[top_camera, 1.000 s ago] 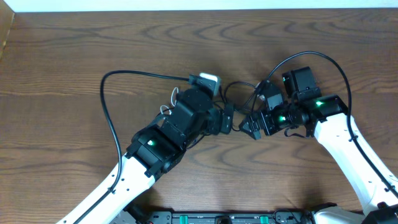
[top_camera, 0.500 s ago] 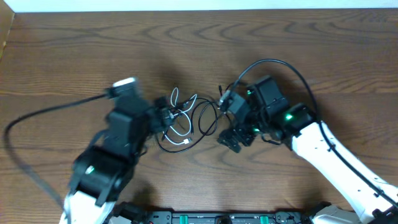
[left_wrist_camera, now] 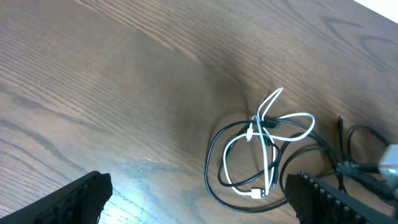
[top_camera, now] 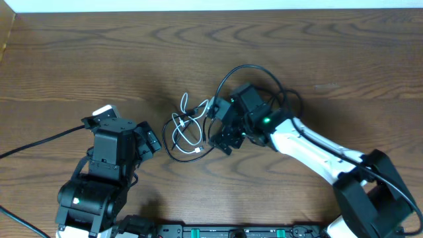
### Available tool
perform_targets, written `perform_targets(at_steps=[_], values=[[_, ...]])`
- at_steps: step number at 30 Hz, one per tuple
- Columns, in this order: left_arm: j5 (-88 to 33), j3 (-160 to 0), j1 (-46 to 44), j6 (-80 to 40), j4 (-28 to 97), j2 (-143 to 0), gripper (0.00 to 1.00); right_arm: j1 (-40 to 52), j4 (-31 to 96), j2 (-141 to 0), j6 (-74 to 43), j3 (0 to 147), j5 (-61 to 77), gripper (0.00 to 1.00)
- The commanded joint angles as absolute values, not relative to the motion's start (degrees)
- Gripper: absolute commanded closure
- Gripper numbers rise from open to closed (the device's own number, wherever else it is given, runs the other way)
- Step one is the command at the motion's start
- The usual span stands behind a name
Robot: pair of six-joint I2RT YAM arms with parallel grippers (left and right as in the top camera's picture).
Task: Untangle cables
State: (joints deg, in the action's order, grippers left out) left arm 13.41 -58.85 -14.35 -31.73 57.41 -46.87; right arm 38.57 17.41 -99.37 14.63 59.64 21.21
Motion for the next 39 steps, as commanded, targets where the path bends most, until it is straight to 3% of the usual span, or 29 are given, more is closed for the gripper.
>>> perform_targets(at_steps=[1,12,39], values=[[12.5,-59.0,-14.1,-32.2,57.9,-47.2,0.06,41.0,15.9,-100.8,15.6,60.2,21.8,0.04],[12.5,-59.0,-14.1,-32.2,59.1,-50.5,0.06,46.2,14.5,-101.6,17.0,60.2,21.3,0.05],[11.6,-59.0,-14.1,-33.3,59.1,-50.9,0.06,47.4,4.4,-106.1,11.2,60.2,21.6,0.11]])
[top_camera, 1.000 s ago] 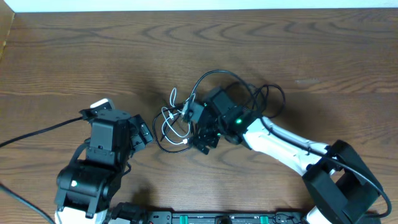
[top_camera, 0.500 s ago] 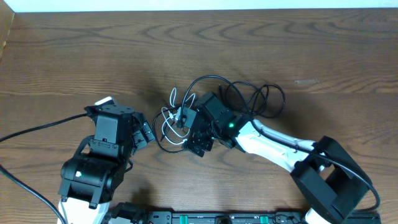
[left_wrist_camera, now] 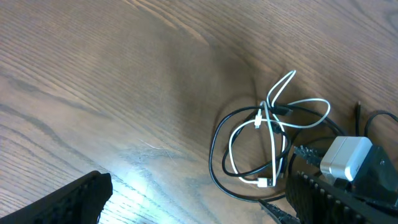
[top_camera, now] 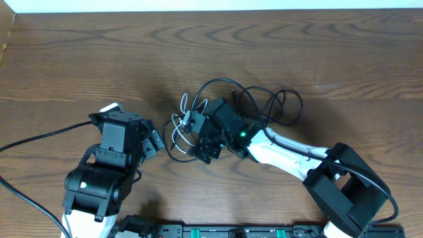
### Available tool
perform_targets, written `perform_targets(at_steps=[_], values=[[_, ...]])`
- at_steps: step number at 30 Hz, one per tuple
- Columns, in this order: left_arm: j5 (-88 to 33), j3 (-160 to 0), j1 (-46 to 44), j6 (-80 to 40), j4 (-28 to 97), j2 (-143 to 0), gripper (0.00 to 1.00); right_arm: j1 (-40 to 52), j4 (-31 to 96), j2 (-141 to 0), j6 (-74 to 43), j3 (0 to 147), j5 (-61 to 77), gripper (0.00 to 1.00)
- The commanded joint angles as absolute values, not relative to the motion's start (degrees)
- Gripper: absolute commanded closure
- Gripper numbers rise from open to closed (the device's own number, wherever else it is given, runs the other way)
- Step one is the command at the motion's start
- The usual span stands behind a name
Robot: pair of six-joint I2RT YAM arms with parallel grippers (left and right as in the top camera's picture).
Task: Untangle cables
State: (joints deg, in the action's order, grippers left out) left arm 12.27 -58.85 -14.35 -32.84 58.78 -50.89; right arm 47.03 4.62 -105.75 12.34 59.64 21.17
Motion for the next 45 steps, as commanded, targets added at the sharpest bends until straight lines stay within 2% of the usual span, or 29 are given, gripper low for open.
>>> perform_targets(at_steps=[1,8,15,23,27,29,30,33,39,41,45], values=[[11.5,-59.0,-14.1,-33.3,59.1,-50.9,0.06,47.4,4.5,-106.1,11.2,60.2,21.6,0.12],[11.2,-59.0,-14.1,-33.3,59.1,-50.9,0.06,47.4,4.5,-106.1,11.2,60.2,21.6,0.14],[11.0,-59.0,-14.1,-33.3,59.1,-50.9,0.06,47.4,4.4,-107.1,11.1,60.2,21.6,0.21],[11.0,-59.0,-14.1,-33.3,59.1,-50.9,0.06,49.6,-1.0,-111.6,8.1,60.2,23.0,0.26],[11.0,-59.0,-14.1,-33.3,59.1,-50.9,0.05,49.8,-2.2,-111.7,6.6,60.2,22.8,0.53],[11.0,-59.0,-14.1,-33.1,59.1,-50.9,0.06,49.5,-2.1,-111.5,5.0,60.3,22.3,0.96],[11.0,-59.0,-14.1,-33.1,59.1,-50.9,0.06,48.6,-0.6,-110.6,2.7,60.3,20.3,0.99],[11.0,-59.0,-14.1,-32.9,59.1,-50.9,0.05,46.1,5.5,-107.2,2.2,60.4,16.0,0.99],[11.0,-59.0,-14.1,-32.9,59.1,-50.9,0.05,40.0,29.1,-92.1,2.5,62.9,-3.0,0.99],[11.0,-59.0,-14.1,-32.9,59.1,-50.9,0.05,38.9,34.8,-86.1,4.1,65.6,-5.6,0.99],[11.0,-59.0,-14.1,-32.9,59.1,-50.9,0.06,38.5,35.8,-75.2,6.1,74.2,-5.7,0.99]])
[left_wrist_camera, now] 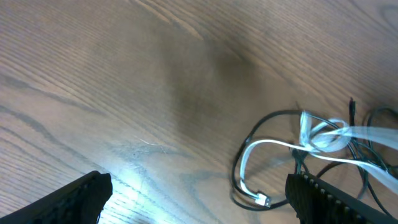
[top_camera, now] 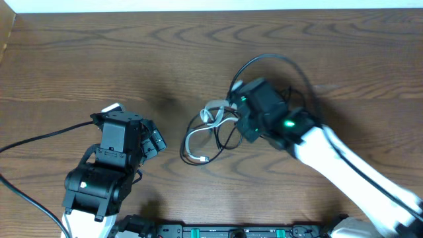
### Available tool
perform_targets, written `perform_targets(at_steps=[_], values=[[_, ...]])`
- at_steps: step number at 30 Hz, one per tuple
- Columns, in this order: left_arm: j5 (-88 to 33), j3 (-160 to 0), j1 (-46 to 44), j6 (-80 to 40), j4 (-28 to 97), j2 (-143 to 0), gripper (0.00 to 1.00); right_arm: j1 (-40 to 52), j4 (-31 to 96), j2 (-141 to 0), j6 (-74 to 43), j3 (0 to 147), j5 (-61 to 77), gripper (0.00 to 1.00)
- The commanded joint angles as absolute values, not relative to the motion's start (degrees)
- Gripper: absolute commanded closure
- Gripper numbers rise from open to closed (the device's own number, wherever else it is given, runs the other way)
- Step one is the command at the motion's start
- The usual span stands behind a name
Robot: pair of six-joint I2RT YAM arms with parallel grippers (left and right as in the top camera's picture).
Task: Untangle cables
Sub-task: 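Pull the white cable up and away to the right with the right gripper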
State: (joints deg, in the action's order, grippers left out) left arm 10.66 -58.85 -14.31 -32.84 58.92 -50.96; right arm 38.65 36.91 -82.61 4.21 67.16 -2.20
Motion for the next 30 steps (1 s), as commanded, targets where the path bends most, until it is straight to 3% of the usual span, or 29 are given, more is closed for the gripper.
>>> perform_targets(at_steps=[1,6,11,18,30], values=[[11.0,-59.0,-14.1,-32.9,59.1,-50.9,0.05,38.5,34.8,-73.5,6.1,76.0,-5.7,0.99],[11.0,-59.0,-14.1,-32.8,59.1,-50.9,0.05,38.5,24.1,-66.1,8.4,85.8,-7.4,0.99],[11.0,-59.0,-14.1,-32.3,59.5,-50.9,0.05,36.0,18.8,-64.7,9.7,88.5,-23.9,0.99],[11.0,-59.0,-14.1,-31.1,59.5,-50.9,0.05,24.3,9.8,-64.7,8.4,88.9,-42.8,0.99],[11.0,-59.0,-14.1,-30.5,59.5,-51.4,0.05,5.9,-10.0,-64.7,3.4,92.1,-51.0,0.99]])
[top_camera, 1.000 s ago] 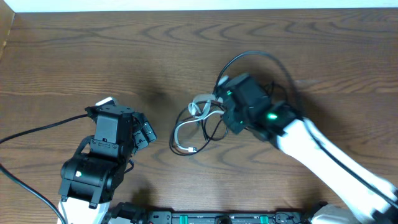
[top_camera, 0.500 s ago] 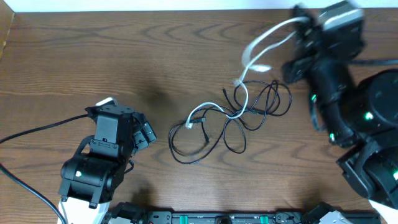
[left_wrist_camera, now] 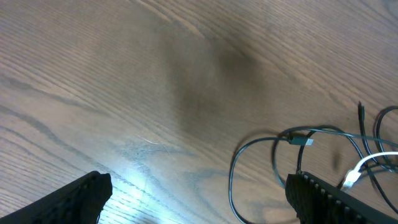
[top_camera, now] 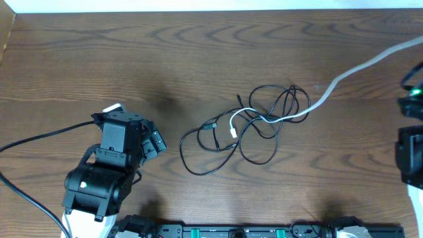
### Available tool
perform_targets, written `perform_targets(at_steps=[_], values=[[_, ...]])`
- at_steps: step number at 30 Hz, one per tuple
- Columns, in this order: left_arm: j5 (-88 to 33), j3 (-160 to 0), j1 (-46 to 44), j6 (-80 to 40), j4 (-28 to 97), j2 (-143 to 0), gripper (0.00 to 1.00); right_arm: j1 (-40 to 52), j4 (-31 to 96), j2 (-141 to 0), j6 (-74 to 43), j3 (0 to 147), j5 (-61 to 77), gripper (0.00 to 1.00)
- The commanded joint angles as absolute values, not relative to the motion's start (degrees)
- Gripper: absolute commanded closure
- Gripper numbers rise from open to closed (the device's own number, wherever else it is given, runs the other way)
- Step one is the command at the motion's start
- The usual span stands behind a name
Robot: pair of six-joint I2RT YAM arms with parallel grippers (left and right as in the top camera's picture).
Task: Untangle cables
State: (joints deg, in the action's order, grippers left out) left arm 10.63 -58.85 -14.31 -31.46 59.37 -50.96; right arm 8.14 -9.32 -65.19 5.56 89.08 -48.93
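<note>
A black cable [top_camera: 246, 156] lies in loose loops at the table's middle, and in the left wrist view one loop [left_wrist_camera: 231, 180] ends in a small plug [left_wrist_camera: 303, 141]. A white cable [top_camera: 344, 74] runs out of those loops, raised and straight, up to the right edge; its plug end [left_wrist_camera: 357, 177] still lies among the black loops. My left gripper [top_camera: 154, 141] stands open left of the cables, its fingers [left_wrist_camera: 68, 202] wide apart with nothing between them. Only part of my right arm [top_camera: 411, 155] shows at the right edge; its fingers are outside the frame.
Bare brown wooden table [top_camera: 99, 59] surrounds the cables. A black lead [top_camera: 39, 141] trails from the left arm to the left edge. A white wall strip runs along the far edge.
My right arm was over the bundle, holding the white cable at its left side. It now sits at the right edge, and the white cable is drawn out to the right. The black loops have spread.
The black and white cables first lay in one tight bundle with my right gripper at its right side. Then that gripper was on the bundle, then holding the white cable above it. Now the white cable stretches rightward out of looser black loops. The left arm barely moved.
</note>
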Motion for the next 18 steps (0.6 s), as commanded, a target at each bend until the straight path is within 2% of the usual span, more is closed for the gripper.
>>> perform_targets(at_steps=[1,7,11,13,15,18], values=[[11.0,-59.0,-14.1,-30.5,59.5,-51.6,0.05,5.6,-10.0,-64.8,3.4,92.6,-50.9,0.99],[11.0,-59.0,-14.1,-30.5,59.2,-53.4,0.05,5.2,-0.7,-64.9,3.4,94.1,-45.8,0.99],[8.6,-59.0,-14.1,-28.8,59.0,-54.7,0.08,5.3,18.4,-67.6,-5.4,94.0,-39.3,0.99],[2.7,-59.0,-14.2,-25.1,58.3,-55.0,0.1,5.4,34.2,-72.0,-14.0,94.0,-29.4,0.99],[1.8,-59.0,-14.2,-25.1,58.4,-55.1,0.11,5.4,42.8,-75.8,-18.8,94.0,-21.7,0.99],[1.9,-59.0,-14.2,-25.0,58.4,-55.1,0.11,5.6,50.2,-82.0,-19.7,94.0,-13.1,0.99]])
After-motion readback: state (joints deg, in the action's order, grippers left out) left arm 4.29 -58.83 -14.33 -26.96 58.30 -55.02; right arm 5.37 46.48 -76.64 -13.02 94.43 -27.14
